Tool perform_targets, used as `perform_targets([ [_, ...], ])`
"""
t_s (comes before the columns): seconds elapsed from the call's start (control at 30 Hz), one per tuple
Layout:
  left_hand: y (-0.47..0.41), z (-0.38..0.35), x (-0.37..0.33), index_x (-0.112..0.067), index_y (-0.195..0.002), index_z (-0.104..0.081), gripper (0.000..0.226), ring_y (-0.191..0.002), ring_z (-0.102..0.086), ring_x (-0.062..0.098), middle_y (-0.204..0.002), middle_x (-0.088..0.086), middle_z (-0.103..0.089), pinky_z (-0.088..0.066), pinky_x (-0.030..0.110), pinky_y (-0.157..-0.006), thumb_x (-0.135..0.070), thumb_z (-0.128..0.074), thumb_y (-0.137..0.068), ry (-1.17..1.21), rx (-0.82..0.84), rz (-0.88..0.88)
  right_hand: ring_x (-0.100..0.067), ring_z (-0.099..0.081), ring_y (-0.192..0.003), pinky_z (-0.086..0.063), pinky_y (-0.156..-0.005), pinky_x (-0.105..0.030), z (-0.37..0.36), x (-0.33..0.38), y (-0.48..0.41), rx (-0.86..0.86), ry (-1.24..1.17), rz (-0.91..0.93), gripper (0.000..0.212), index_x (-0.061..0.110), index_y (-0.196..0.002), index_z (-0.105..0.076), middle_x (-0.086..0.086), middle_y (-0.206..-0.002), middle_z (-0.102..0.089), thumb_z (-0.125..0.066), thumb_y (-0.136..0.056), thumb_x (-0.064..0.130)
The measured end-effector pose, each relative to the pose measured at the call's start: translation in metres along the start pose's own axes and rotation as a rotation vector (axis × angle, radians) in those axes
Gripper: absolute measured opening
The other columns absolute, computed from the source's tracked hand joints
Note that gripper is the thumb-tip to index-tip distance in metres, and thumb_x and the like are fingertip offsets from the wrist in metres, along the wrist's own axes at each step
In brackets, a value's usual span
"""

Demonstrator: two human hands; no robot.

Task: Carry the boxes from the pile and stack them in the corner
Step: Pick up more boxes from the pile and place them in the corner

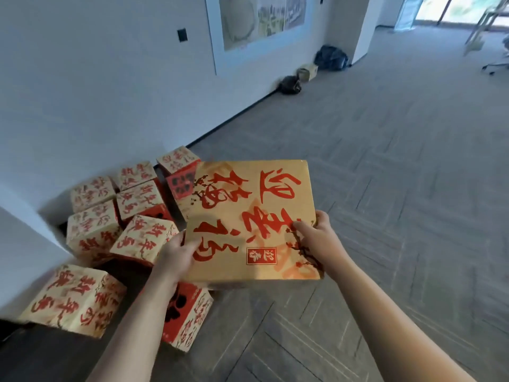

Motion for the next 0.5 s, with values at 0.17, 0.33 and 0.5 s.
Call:
perform_targets([
  [0.17, 0.034, 0.066, -0.047, -0.028, -0.128, -0.065, 0.031, -0.101, -0.071, 0.026, -0.105, 0.000, -0.077, -0.055, 0.052, -0.095, -0.038, -0.061, -0.099, 0.172, -0.097, -0.119, -0.020, -0.080, -0.092, -0.065, -0.081, -0.038, -0.028, 0.080, 0.046, 0.058, -0.107, 0.100, 0.058, 0.033, -0.151, -0.032, 0.000, -0.123, -0.069, -0.063, -0.103, 0.036],
  [0.33, 0.066, 0.115, -0.052, -0.037, -0.130, -0.056, 0.028, -0.097, -0.075, 0.024, -0.107, 0.000, -0.077, -0.059, 0.043, -0.081, -0.035, -0.055, -0.102, 0.299, -0.043, -0.185, -0.033, -0.079, -0.095, -0.063, -0.090, -0.054, -0.075, 0.115, 0.081, 0.165, -0.165, 0.172, 0.055, 0.047, -0.151, -0.034, -0.003, -0.117, -0.078, -0.059, -0.105, 0.030],
  [0.5, 0.089, 0.169, -0.032, -0.040, -0.136, -0.052, 0.037, -0.099, -0.073, 0.018, -0.112, -0.005, -0.075, -0.057, 0.034, -0.074, -0.030, -0.060, -0.100, 0.356, -0.119, -0.195, -0.024, -0.081, -0.087, -0.065, -0.081, -0.044, -0.127, 0.130, 0.095, 0.152, -0.074, 0.168, 0.050, 0.029, -0.144, -0.035, -0.006, -0.117, -0.073, -0.063, -0.103, 0.037],
])
Point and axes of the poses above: each hand's wrist, its own y-axis away from the middle knuckle, its own z-axis out of the back of the hand, x = y × z, the point moved 10 cm from there along -y, towards the middle knuckle
